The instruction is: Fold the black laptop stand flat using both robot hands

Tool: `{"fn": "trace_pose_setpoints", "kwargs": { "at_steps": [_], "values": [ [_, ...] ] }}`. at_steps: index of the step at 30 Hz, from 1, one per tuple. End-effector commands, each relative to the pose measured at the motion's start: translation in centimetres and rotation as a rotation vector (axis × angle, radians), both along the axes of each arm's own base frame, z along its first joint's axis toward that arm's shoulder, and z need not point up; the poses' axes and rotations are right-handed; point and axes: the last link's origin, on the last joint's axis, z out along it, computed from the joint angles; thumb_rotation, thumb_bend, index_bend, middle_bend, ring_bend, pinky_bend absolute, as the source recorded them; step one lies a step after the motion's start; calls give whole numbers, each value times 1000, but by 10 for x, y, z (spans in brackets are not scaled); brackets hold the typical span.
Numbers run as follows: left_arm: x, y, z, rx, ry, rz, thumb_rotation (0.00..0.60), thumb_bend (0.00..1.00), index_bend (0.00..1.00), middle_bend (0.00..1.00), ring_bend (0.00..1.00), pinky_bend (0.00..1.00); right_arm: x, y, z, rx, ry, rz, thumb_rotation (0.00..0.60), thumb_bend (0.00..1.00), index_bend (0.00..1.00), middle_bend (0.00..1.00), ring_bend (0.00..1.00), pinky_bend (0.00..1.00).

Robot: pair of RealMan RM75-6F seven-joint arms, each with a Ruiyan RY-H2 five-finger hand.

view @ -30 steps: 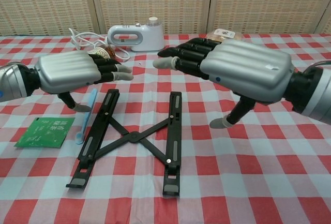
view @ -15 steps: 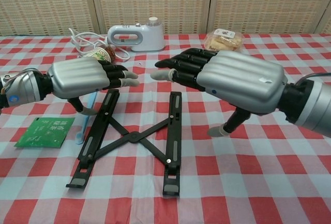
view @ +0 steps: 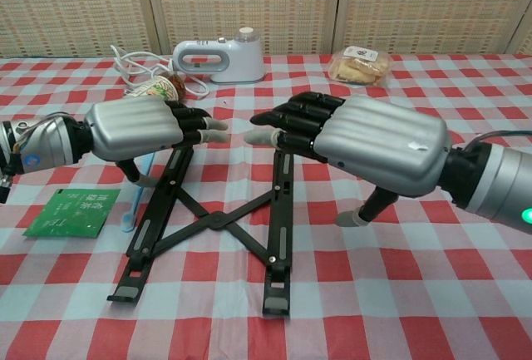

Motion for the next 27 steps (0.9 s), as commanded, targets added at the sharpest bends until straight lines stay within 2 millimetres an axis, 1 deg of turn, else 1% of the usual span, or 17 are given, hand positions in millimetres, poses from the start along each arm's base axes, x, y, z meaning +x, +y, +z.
{"fn": "trace_pose_setpoints", "kwargs": {
  "at_steps": [1, 5, 12, 27],
  "values": [
    [1, 0, -1, -3, -1, 0, 600, 194, 3, 24, 73, 206, -4, 0, -8, 3, 9, 0, 600, 0, 0, 0, 0, 0],
    [1, -1, -2, -7, -1, 1, 600, 195, 3, 24, 73, 206, -6, -2, -17, -8, 6, 8, 600, 0, 0, 0, 0, 0],
    [2, -1, -3, -9, 1, 7, 600, 194, 3, 24, 73, 205, -3, -7, -35, -20, -7, 36, 600, 0, 0, 0, 0, 0],
    [0, -1, -2, -18, -21, 35, 600, 194, 3, 24, 73, 205, 1, -13, -54, -29, 3, 56, 600, 0, 0, 0, 0, 0]
  ]
}}
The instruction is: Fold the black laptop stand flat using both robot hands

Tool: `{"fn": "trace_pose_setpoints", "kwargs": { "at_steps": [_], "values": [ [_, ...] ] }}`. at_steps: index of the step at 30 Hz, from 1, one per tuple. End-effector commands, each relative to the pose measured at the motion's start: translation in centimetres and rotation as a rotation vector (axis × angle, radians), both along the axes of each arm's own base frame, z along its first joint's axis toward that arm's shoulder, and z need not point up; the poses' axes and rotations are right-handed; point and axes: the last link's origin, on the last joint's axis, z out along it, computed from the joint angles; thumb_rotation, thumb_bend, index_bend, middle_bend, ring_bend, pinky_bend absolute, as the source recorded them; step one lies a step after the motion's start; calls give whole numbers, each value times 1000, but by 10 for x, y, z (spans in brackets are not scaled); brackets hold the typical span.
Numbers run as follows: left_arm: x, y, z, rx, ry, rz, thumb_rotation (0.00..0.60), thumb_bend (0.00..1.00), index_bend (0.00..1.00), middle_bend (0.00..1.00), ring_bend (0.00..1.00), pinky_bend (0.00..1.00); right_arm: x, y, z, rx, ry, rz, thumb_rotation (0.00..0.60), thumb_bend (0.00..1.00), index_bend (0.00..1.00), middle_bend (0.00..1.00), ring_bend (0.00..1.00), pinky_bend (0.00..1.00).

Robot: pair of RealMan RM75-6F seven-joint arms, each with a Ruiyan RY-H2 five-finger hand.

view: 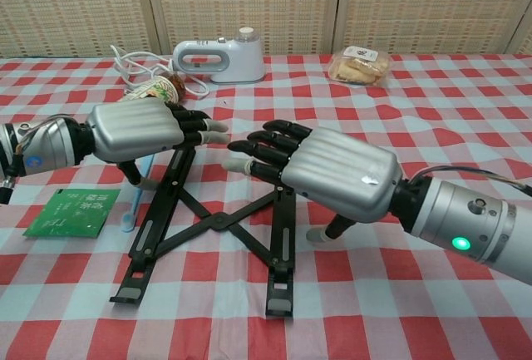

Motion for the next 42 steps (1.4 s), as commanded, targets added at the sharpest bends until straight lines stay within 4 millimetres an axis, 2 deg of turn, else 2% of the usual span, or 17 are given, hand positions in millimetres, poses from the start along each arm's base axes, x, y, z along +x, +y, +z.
{"fn": "trace_pose_setpoints", "kwargs": {
  "at_steps": [1, 31, 42],
  "values": [
    [0, -1, 0, -4, -7, 6, 600, 194, 3, 24, 73, 204, 1, -1, -2, -3, -1, 2, 600, 0, 0, 0, 0, 0],
    [10, -6, -8, -48, -49, 50, 600, 193, 3, 24, 73, 203, 8, -1, -16, -28, -32, 21, 600, 0, 0, 0, 0, 0],
    [19, -8, -11, -73, -75, 59, 600, 194, 3, 24, 73, 202, 16, 1, -24, -37, -72, 19, 600, 0, 0, 0, 0, 0]
  ]
}}
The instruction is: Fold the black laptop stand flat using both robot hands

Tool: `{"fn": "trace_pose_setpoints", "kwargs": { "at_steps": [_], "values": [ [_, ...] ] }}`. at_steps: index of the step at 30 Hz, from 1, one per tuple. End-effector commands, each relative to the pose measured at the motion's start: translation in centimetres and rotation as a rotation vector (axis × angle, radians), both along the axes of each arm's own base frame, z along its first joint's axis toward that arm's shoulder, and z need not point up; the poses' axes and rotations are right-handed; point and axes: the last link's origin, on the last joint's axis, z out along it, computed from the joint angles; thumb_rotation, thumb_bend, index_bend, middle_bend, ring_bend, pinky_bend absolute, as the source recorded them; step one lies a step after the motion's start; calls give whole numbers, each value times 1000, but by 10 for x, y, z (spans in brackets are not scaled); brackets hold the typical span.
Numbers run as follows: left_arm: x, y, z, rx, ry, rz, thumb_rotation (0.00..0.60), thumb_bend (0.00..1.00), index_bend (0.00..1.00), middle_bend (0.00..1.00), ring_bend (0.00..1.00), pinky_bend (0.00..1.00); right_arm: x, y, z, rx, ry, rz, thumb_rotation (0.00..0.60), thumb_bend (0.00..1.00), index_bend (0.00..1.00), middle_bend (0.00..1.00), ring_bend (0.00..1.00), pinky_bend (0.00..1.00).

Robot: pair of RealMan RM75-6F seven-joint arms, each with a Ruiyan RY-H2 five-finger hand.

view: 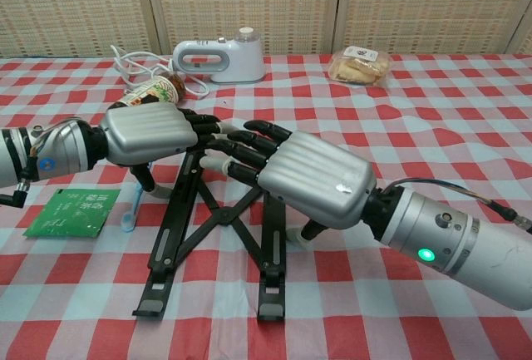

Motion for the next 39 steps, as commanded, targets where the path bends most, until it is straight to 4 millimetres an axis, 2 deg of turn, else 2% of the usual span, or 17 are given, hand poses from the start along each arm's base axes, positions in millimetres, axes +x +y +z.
{"fn": "trace_pose_setpoints", "kwargs": {
  "at_steps": [1, 15, 20, 27, 35, 39],
  "values": [
    [3, 0, 0, -7, -11, 4, 600, 194, 3, 24, 73, 202, 2, 0, -1, -2, -9, -2, 600, 0, 0, 0, 0, 0],
    [18, -5, -5, -33, -38, 4, 600, 194, 3, 24, 72, 202, 11, 2, -8, -6, -29, 8, 600, 0, 0, 0, 0, 0],
    [15, -3, -2, -17, -19, 22, 600, 194, 0, 18, 72, 202, 11, 4, -4, -5, -31, 31, 600, 0, 0, 0, 0, 0],
    [-2, 3, 22, 33, -50, 115, 600, 193, 0, 16, 73, 202, 20, 4, 21, 45, -13, 110, 600, 0, 0, 0, 0, 0],
    [-25, 5, 70, 131, -112, 233, 600, 194, 0, 16, 73, 202, 54, -3, 62, 305, 152, 80, 600, 0, 0, 0, 0, 0],
    [-35, 1, 88, 162, -134, 275, 600, 194, 0, 16, 73, 202, 69, -11, 70, 360, 263, 50, 600, 0, 0, 0, 0, 0]
  ]
}}
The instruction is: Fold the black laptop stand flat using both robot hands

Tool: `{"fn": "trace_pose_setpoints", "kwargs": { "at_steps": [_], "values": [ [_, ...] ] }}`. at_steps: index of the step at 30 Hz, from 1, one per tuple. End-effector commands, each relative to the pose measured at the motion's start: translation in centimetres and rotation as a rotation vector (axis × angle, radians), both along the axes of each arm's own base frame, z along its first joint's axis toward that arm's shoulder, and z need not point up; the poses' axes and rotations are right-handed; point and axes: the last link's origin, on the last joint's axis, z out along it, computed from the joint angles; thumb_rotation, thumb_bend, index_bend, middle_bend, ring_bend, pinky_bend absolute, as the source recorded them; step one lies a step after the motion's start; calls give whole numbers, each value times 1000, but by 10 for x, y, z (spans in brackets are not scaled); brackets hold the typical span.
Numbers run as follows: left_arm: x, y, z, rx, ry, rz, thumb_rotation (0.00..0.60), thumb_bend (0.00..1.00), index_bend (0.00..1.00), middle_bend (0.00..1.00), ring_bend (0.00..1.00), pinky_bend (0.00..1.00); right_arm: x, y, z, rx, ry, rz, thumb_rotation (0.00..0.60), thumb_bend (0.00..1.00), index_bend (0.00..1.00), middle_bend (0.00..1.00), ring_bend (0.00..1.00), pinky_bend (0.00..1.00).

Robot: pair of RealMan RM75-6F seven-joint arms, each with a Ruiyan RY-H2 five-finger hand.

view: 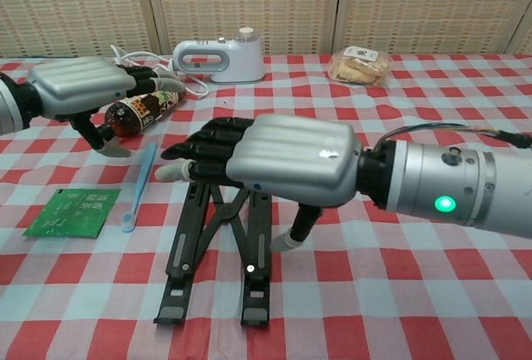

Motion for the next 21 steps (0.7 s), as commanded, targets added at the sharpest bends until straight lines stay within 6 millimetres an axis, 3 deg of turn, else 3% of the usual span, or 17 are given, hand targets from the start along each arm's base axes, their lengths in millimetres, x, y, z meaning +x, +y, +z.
{"fn": "trace_pose_setpoints", "kwargs": {
  "at_steps": [1, 8, 12, 21],
  "values": [
    [-9, -4, 16, 34, -18, 32, 600, 194, 0, 16, 73, 202, 23, -17, 21, 70, 174, -8, 600, 0, 0, 0, 0, 0],
    [-17, -11, 29, 54, -29, 52, 600, 193, 0, 16, 73, 201, 37, -27, 16, 71, 287, 29, 600, 0, 0, 0, 0, 0],
    [-24, -15, 36, 64, -43, 70, 600, 193, 0, 12, 71, 200, 48, -33, 3, 68, 364, 71, 600, 0, 0, 0, 0, 0],
    [-39, -17, 40, 67, -51, 108, 600, 194, 0, 1, 65, 199, 47, -39, -19, 64, 465, 125, 600, 0, 0, 0, 0, 0]
  ]
}}
